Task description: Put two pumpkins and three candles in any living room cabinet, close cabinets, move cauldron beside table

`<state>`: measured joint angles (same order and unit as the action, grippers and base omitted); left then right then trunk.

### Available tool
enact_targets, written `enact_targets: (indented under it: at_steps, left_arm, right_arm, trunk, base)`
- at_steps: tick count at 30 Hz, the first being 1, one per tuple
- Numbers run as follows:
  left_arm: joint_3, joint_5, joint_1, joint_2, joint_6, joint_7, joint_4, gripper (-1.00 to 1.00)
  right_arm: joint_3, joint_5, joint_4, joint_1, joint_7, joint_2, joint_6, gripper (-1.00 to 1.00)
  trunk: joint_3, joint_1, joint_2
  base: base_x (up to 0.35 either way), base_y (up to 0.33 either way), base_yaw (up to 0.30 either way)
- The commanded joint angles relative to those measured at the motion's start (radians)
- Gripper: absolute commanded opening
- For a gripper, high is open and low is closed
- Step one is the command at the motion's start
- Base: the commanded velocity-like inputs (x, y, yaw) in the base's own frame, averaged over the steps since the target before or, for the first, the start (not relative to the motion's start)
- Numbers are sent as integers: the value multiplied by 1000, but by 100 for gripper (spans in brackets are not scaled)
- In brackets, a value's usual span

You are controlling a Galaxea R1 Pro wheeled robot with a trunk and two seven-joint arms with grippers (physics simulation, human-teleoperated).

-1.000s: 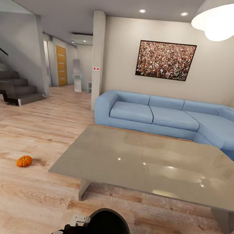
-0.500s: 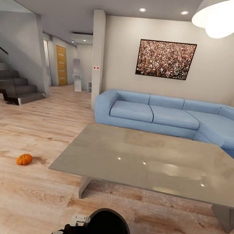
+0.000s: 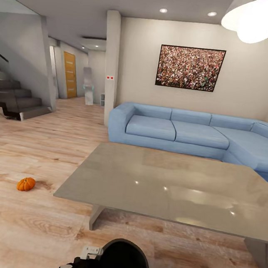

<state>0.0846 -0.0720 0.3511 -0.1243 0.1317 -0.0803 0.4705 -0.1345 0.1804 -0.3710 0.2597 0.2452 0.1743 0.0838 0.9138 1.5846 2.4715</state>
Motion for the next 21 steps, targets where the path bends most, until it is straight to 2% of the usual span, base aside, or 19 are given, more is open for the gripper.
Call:
enact_targets:
  at_steps: [1,13,21]
  left_arm:
    - [-7,-2,0,8,6,-1,2,-100]
    - [-6,-2,0,8,6,-1,3,-100]
    - [-8,-2,0,8,6,-1,4,-100]
  right_arm:
    - [-4,-1,-20,1,-3,-1,4,-100]
    - [-4,-1,-20,1,-2,-1,4,-100]
    - [-4,-1,-20,1,-2,-1,4,-100]
  trunk:
    - [1,0,0]
    - [1,0,0]
    - [1,0,0]
  base:
    - [232,0,0]
    - [221,0,0]
    - [28,0,0]
